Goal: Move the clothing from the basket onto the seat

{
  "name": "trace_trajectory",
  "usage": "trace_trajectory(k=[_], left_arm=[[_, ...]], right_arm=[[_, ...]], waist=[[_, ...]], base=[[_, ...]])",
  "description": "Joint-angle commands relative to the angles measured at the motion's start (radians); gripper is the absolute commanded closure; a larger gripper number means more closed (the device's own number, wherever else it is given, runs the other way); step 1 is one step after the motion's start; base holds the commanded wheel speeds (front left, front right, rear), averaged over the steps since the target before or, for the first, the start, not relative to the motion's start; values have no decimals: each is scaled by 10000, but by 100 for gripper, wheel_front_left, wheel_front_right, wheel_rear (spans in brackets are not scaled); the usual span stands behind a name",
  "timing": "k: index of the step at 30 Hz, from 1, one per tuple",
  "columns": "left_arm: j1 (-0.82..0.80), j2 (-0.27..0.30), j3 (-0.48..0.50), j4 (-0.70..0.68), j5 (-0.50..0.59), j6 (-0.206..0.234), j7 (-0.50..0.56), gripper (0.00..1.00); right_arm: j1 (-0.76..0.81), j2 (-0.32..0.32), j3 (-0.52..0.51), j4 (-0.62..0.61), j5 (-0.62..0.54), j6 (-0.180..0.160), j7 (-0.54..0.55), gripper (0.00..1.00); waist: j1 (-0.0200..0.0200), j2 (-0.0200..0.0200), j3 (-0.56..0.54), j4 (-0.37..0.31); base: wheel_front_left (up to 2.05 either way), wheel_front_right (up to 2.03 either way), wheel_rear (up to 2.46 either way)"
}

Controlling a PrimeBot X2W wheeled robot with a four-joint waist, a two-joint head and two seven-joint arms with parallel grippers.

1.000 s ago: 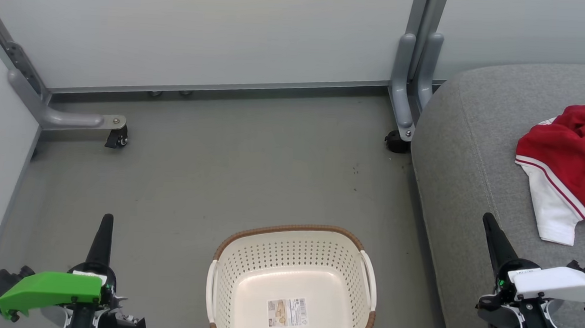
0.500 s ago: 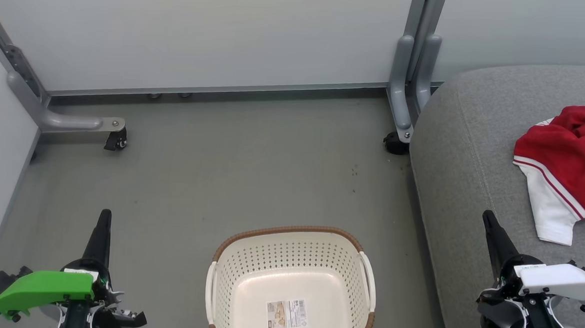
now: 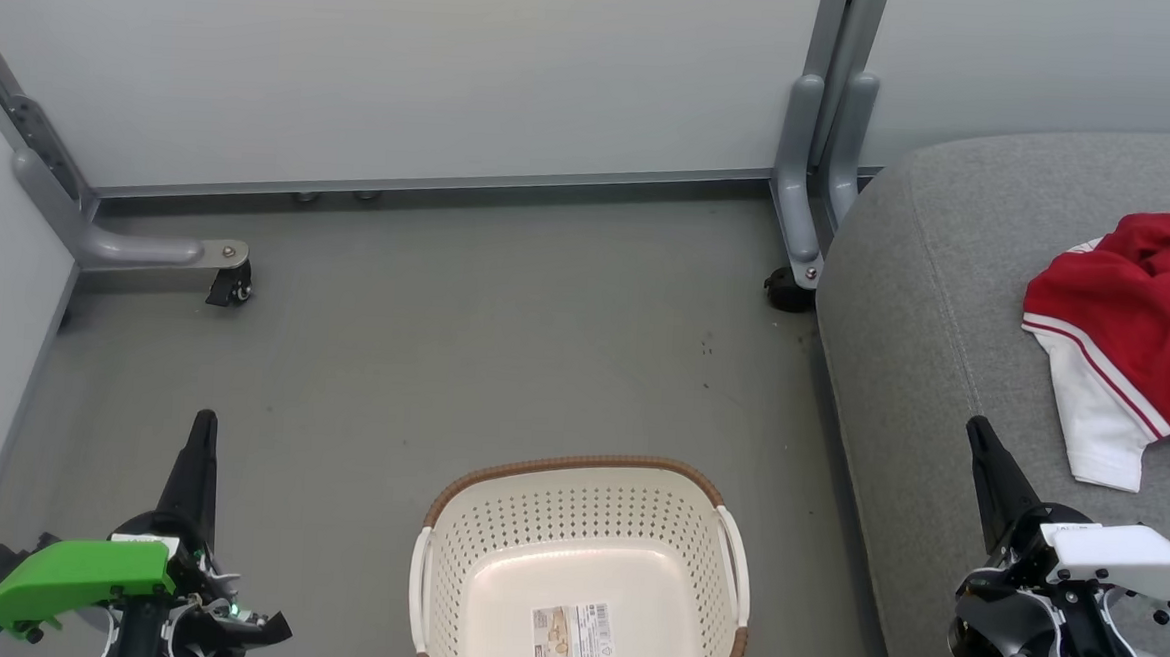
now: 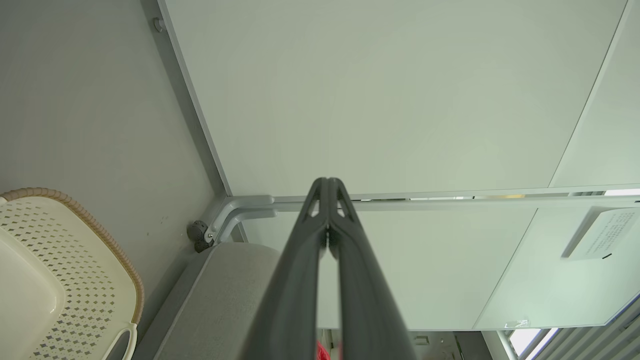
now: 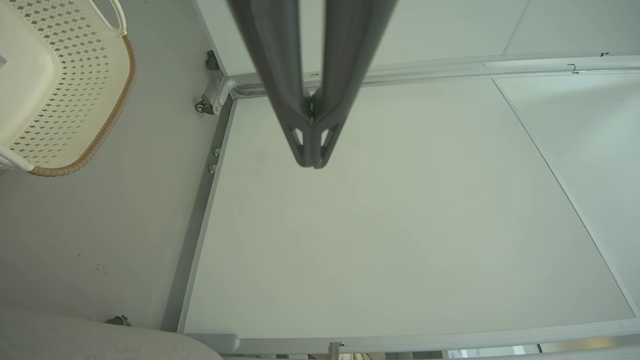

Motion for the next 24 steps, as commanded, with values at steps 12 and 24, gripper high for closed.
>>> trace_trajectory(k=[12, 24], left_arm=[[-148, -31, 84, 18, -48, -72, 73, 100], [-151, -45, 110, 19, -14, -72, 86, 100]], right_arm=[[-100, 34, -75, 47, 23, 4, 95, 100], [-104, 71, -124, 50, -17, 4, 130, 100]], waist=[[0, -1, -3, -2], [0, -1, -3, -2]], base=[[0, 0, 0], [0, 0, 0]])
